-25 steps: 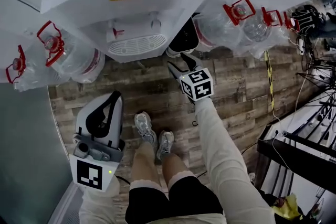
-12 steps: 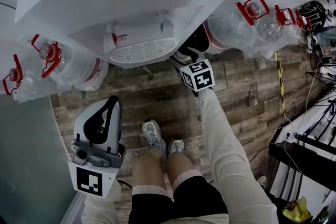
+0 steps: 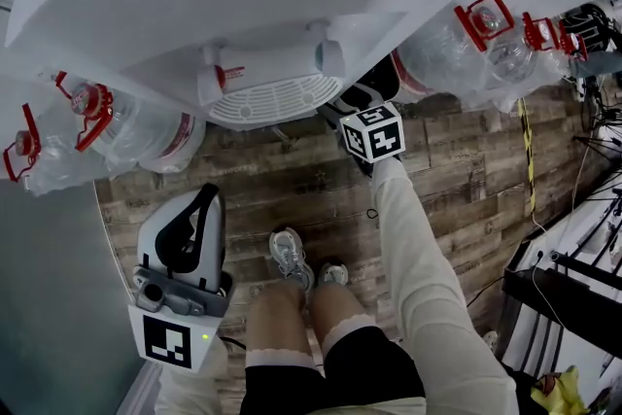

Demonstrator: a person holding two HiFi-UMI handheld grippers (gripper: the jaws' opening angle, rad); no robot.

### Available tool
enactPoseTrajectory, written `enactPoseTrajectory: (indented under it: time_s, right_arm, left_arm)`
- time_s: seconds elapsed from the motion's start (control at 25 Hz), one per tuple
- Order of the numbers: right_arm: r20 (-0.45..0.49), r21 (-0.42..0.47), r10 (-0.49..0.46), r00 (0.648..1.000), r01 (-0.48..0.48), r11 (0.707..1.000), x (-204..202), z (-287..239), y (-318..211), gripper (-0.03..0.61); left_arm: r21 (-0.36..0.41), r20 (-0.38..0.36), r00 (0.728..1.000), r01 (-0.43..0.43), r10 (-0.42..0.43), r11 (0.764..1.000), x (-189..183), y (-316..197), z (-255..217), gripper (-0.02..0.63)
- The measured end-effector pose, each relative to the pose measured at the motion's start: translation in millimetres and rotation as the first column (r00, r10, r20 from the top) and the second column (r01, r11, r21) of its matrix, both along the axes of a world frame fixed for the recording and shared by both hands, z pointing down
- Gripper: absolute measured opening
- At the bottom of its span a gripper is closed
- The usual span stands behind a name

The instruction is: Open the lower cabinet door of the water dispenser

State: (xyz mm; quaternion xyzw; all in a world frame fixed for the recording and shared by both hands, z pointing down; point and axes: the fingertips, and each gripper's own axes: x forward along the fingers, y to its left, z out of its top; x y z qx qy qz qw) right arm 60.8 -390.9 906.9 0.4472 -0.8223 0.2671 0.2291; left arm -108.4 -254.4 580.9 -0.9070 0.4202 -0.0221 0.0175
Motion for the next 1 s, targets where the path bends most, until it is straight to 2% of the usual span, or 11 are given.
enactPoseTrajectory:
  time_s: [0.56,0.8,1.0]
  right_arm:
    - [0.01,-0.021,0.06,0.998,-0.06,0.998,1.4,-2.3,5.2,0.3]
    - [0.05,-0.026,0.089,0.995,-0.088,0.996,1.4,-2.8,31.8,0.29]
    - [0.045,-0.056,0.092,0.995,-0.09,0.994,-0.7,-3.8,57.7,0.29]
  left_arm:
    - [-0.006,-0.023,1.0,0.019,-0.019,1.0,-4.5,3.1,0.4,0.005]
    - [-0.01,-0.032,0.999,0.019,-0.019,1.0,3.9,3.1,-2.6,0.005]
    - [-0.014,-0.025,1.0,0.01,-0.01,1.0,11.0,11.0,-11.6,0.003]
